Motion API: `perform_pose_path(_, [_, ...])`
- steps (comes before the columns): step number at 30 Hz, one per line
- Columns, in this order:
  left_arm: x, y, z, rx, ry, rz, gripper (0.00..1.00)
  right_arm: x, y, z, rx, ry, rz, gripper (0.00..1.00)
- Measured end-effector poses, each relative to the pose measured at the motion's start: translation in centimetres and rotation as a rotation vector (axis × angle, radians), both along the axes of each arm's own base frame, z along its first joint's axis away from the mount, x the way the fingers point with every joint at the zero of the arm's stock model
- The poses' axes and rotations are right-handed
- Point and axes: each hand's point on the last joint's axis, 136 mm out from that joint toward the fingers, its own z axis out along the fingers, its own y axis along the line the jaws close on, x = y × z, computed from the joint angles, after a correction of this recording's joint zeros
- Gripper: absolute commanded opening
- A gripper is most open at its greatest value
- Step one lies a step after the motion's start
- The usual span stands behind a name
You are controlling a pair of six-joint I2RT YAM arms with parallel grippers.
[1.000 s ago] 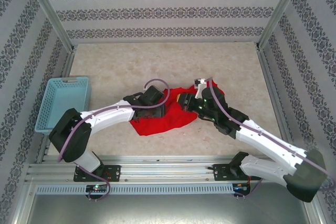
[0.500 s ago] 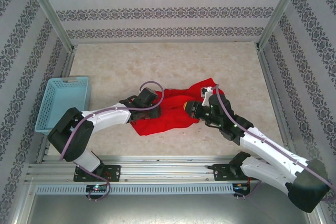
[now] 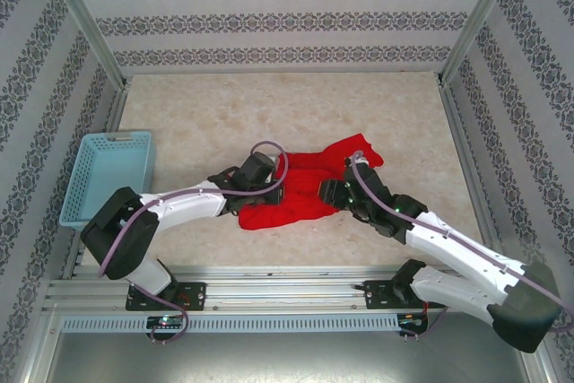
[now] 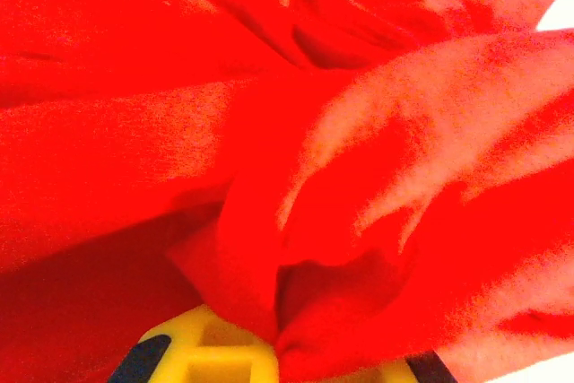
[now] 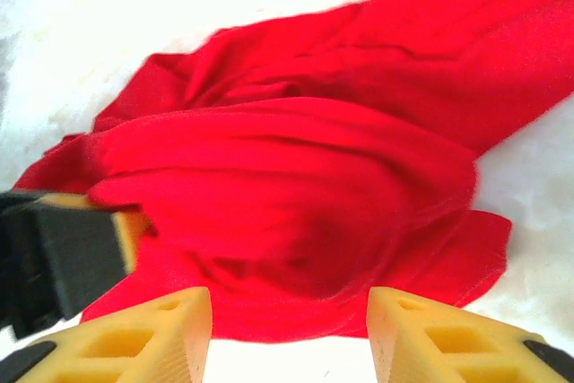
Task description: Fold the inside-out t-shirt
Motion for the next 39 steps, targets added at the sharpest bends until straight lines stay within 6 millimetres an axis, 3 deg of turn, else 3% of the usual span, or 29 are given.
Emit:
perform_pose_path(2, [-0.3, -0.3, 0.5, -0.014, -0.013, -0.012, 0.0, -0.7, 1.3, 1.8, -0.018, -0.05, 0.055, 0.48])
perform_pose_path(4, [-0.4, -0.3, 1.0, -0.027, -0.027, -0.015, 0.0, -1.0, 2.0, 2.1, -0.032, -0.062, 0.085, 0.48])
perform_pose_path(13, [-0.8, -1.1, 1.6, -0.042, -0.051, -0.046, 0.0, -0.5, 4.6, -3.5, -0.152, 0.068, 0.16, 0.44])
perform_pose_path(19, [-1.2, -1.5, 1.6, -0.038, -0.057, -0.069, 0.0, 1.8, 6.6, -3.4, -0.189, 0.062, 0.177, 0.42])
perform_pose_path(24, [-1.2, -1.5, 1.6, -0.037, -0.058, -0.071, 0.0, 3.9, 6.2, -4.9, -0.237, 0.081, 0.143, 0.43])
perform_pose_path(28, [-1.3, -1.6, 1.6, -0.041, -0.059, -0.085, 0.0, 4.5, 5.7, -6.3, -0.277, 0.1, 0.14, 0.43])
perform_pose_path(35, [-1.2, -1.8, 1.8, -0.049, -0.068, -0.095, 0.0, 4.9, 5.5, -6.4, -0.306, 0.078, 0.169, 0.52])
perform_pose_path(38, [-1.2, -1.8, 1.8, -0.049, -0.069, -0.096, 0.0, 4.9, 5.6, -6.4, -0.309, 0.07, 0.179, 0.48])
perform_pose_path(39, [-1.2, -1.8, 1.8, -0.049, -0.069, -0.096, 0.0, 5.0, 5.7, -6.4, -0.308, 0.068, 0.181, 0.42])
